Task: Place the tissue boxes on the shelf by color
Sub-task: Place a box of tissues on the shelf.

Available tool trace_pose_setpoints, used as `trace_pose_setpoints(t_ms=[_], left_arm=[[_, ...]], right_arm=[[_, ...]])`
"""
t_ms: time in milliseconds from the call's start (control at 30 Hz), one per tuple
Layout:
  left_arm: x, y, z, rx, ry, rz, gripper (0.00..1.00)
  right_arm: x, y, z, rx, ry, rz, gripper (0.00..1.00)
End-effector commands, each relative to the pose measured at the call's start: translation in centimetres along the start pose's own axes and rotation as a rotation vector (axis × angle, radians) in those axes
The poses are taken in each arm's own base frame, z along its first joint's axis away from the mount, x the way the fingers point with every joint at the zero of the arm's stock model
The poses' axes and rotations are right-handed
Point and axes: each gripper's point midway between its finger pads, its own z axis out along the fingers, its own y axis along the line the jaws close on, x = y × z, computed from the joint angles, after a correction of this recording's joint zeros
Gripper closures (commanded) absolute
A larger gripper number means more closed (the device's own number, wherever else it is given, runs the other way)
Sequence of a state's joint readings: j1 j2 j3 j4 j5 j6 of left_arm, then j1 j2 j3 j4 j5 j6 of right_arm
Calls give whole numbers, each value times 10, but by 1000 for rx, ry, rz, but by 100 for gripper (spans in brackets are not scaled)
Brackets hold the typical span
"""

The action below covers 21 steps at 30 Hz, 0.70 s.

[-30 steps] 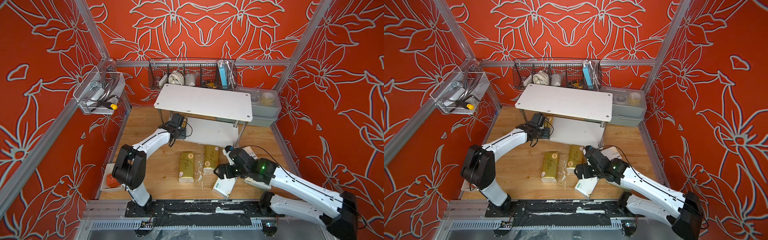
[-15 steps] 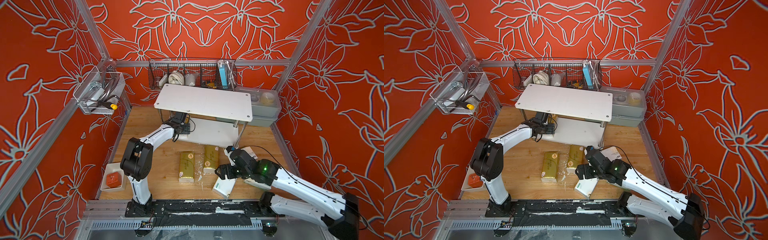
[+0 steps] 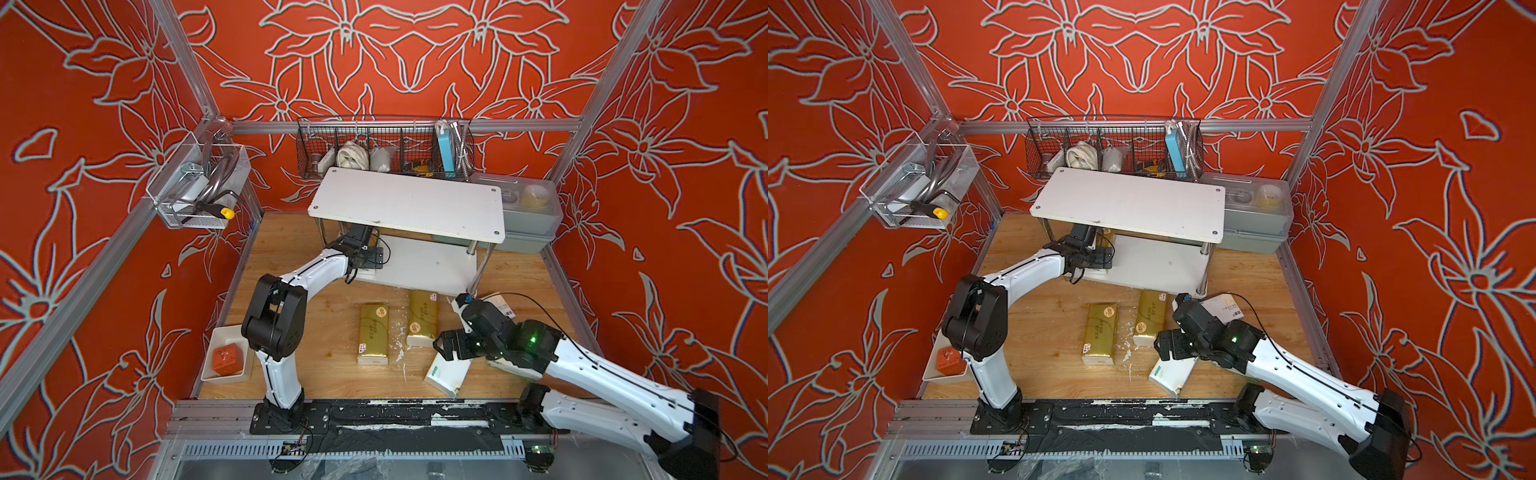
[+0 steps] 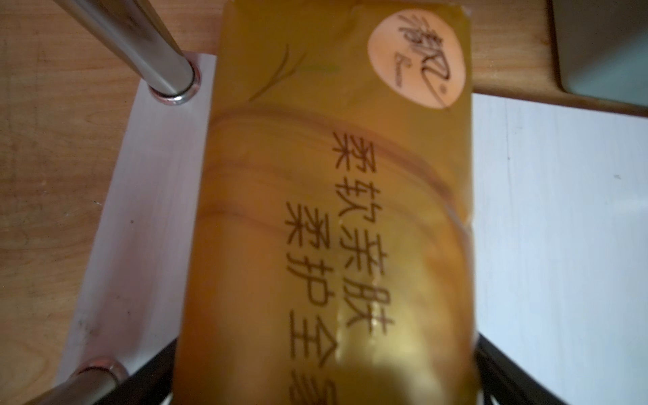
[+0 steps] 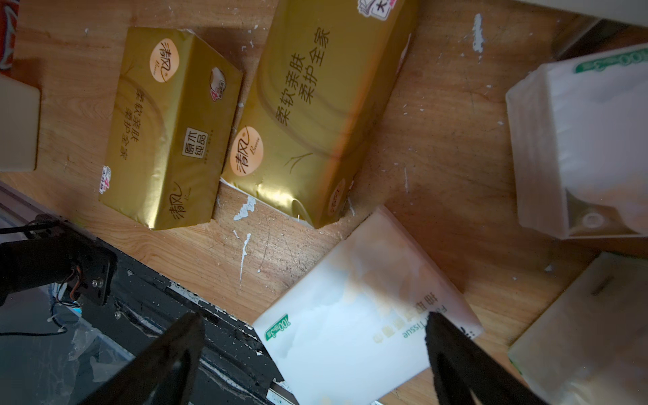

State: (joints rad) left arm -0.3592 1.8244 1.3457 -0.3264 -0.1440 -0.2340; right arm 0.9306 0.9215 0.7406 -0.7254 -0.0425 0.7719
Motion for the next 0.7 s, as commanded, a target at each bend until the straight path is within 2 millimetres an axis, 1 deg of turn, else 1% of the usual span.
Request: trace_pose_setpoints(t_ms=[0,200,333,433,533,667], left_arm=[[-9,-1,-21,24,-40,8,1],[0,5,-45,34,-58,-2,1],[13,11,-63,41,-65,-32,1],[24,17,-71,33,-63,-56,1],[39,24,-76,16,-45,-82,1],[54,28,-88,26,-31,-121,1]], right_arm=[[5,-8,1,36,4,-9,1],[5,-7,3,37,5,-14,1],[3,-6,6,36,5,-20,1],[3,-5,9,34,10,-27,1],[2,-3,10,33,13,-30,1],[2,-3,11,34,11,-33,1]])
